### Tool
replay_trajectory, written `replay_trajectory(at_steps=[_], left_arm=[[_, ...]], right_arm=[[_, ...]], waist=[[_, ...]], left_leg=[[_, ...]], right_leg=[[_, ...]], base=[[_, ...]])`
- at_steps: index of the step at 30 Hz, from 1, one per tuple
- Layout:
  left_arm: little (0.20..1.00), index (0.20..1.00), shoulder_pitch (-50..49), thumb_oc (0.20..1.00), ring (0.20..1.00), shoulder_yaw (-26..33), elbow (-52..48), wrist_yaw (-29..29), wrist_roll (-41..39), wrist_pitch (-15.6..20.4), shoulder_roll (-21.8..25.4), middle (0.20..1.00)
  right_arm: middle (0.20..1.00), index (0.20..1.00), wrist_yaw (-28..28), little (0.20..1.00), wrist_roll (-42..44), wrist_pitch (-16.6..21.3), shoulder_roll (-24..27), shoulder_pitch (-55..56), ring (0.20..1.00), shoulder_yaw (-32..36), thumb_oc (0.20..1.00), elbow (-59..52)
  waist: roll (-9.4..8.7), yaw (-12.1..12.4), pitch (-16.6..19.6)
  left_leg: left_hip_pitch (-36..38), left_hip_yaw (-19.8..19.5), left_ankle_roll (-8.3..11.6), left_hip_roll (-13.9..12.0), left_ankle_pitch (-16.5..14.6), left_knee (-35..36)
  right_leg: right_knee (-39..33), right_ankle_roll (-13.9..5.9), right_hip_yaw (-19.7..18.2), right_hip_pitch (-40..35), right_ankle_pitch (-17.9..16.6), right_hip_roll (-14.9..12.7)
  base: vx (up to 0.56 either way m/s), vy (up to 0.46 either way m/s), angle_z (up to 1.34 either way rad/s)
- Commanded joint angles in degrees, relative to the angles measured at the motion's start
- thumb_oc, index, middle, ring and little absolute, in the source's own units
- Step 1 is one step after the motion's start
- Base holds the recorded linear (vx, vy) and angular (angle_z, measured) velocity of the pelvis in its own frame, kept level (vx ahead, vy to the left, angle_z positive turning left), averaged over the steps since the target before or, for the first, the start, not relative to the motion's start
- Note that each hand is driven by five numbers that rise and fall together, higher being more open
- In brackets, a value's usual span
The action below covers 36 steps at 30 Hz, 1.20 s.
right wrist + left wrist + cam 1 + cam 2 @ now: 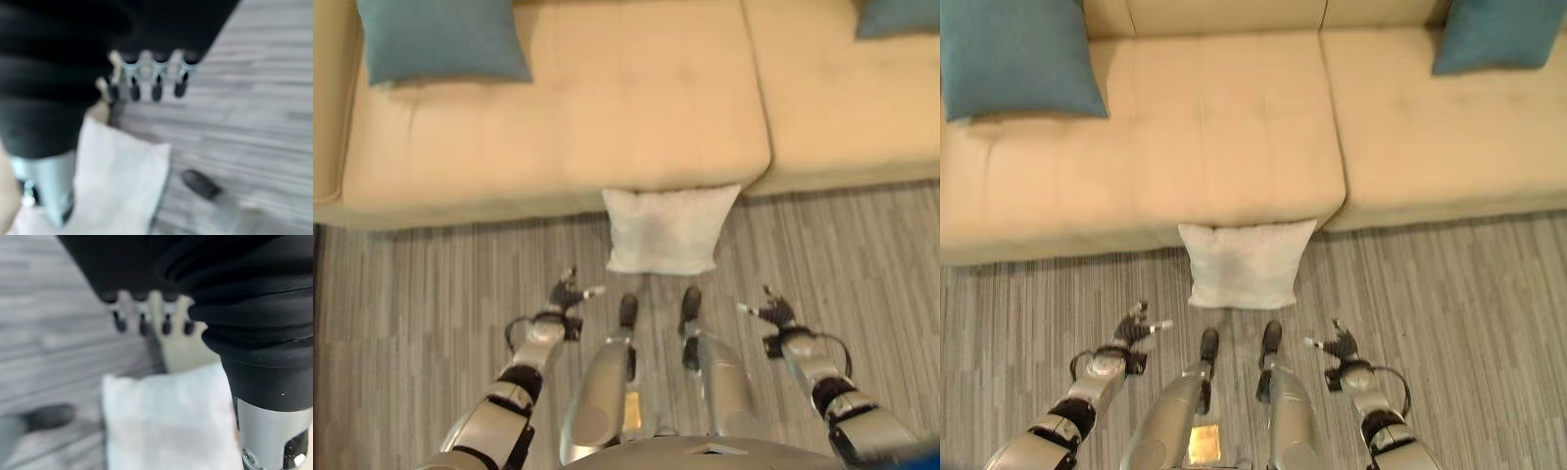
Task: Pick up all the scattered cushions and arrange them neatly on the sofa.
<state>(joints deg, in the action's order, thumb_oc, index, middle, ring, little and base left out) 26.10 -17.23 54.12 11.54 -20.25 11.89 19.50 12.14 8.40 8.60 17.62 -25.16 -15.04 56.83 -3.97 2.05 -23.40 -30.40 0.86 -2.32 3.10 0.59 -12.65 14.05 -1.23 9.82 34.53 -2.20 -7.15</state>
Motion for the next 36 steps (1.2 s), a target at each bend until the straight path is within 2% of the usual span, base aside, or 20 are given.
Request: replay_trajectory(at_steps=[1,4,7,11,12,15,25,31,36], left_arm=[[1.0,1.0,3.8,1.0,1.0,1.6,1.0,6.8,-5.3,4.2,0.2,1.0],[1.0,1.0,8.2,1.0,1.0,1.8,1.4,8.7,-7.1,4.6,0.9,1.0],[1.0,1.0,19.4,1.0,1.0,0.2,1.3,11.6,-9.3,5.1,3.9,1.0],[1.0,1.0,25.2,1.0,1.0,0.8,2.8,12.7,-11.9,5.1,5.9,1.0],[1.0,1.0,28.1,1.0,1.0,0.3,3.3,13.1,-12.9,5.0,6.9,1.0],[1.0,1.0,29.4,1.0,1.0,0.7,1.6,13.7,-14.1,5.2,7.6,1.0],[1.0,1.0,31.4,1.0,1.0,0.8,-1.5,11.4,-19.4,6.8,10.9,1.0],[1.0,1.0,36.1,1.0,1.0,-3.5,-3.8,9.9,-20.4,6.9,12.1,1.0],[1.0,1.0,40.0,1.0,1.0,-6.4,-5.2,10.1,-20.8,6.9,11.3,1.0]], right_arm=[[1.0,1.0,6.4,1.0,3.1,2.6,5.3,-3.9,1.0,-3.7,1.0,-2.9],[1.0,1.0,8.2,1.0,3.3,2.7,7.0,-8.7,1.0,-4.0,1.0,-3.3],[1.0,1.0,11.9,1.0,4.7,3.2,11.7,-21.0,1.0,-5.1,1.0,-3.1],[1.0,1.0,13.1,1.0,4.7,3.4,14.3,-27.3,1.0,-6.3,1.0,-3.2],[1.0,1.0,13.5,1.0,5.6,3.5,15.8,-30.9,1.0,-7.1,1.0,-1.9],[1.0,1.0,13.8,1.0,6.5,3.8,17.5,-32.8,1.0,-7.1,1.0,-2.0],[1.0,1.0,13.3,1.0,8.9,4.9,21.5,-35.0,1.0,-6.9,1.0,-3.2],[1.0,1.0,11.2,1.0,10.1,5.2,23.7,-40.1,1.0,-11.2,1.0,-3.5],[1.0,1.0,10.3,1.0,10.9,5.0,23.6,-44.4,1.0,-14.7,1.0,-3.7]], waist=[[0.12,-0.8,5.8],[0.48,-1.0,5.2],[1.15,-1.9,3.4],[0.82,-2.5,2.3],[0.72,-2.7,1.8],[0.72,-2.9,0.9],[0.91,-3.8,0.4],[1.38,-4.1,0.1],[2.13,-4.0,-1.3]], left_leg=[[-6.8,-2.2,4.16,-2.0,-0.4,-3.2],[-10.5,-2.3,4.4,-2.4,-2.3,-5.4],[-23.6,-2.6,4.34,-2.5,-3.3,-13.0],[-32.1,-3.0,3.95,-2.5,-4.6,-18.9],[-36.2,-2.8,3.61,-2.3,-5.5,-22.3],[-41.0,-3.0,3.38,-1.9,-6.6,-26.2],[-52.2,-2.6,3.11,-1.1,-7.8,-32.2],[-57.6,-2.0,2.87,-1.0,-7.6,-34.1],[-59.5,-2.1,2.75,-0.9,-7.6,-35.9]], right_leg=[[3.2,-4.21,-2.3,1.5,2.3,-2.3],[6.2,-4.57,-3.0,5.6,4.1,-2.4],[15.2,-4.51,-4.6,19.3,5.7,-3.1],[21.9,-4.21,-6.0,28.1,7.2,-3.1],[24.9,-4.0,-6.5,32.0,7.8,-2.7],[28.8,-3.68,-6.6,36.8,9.0,-2.9],[34.0,-2.99,-8.1,48.5,10.5,-2.3],[36.0,-3.58,-9.2,54.3,10.0,-2.2],[36.9,-3.67,-9.1,55.4,9.8,-2.2]], base=[[-0.13,0.045,0.01],[0.01,0.022,-0.05],[-0.04,0.025,-0.04],[0.03,0.019,0.01],[0.06,0.01,-0.04],[0.05,-0.001,-0.09],[0.03,0.006,0.0],[0.03,0.01,-0.03],[0.0,0.0,0.0]])
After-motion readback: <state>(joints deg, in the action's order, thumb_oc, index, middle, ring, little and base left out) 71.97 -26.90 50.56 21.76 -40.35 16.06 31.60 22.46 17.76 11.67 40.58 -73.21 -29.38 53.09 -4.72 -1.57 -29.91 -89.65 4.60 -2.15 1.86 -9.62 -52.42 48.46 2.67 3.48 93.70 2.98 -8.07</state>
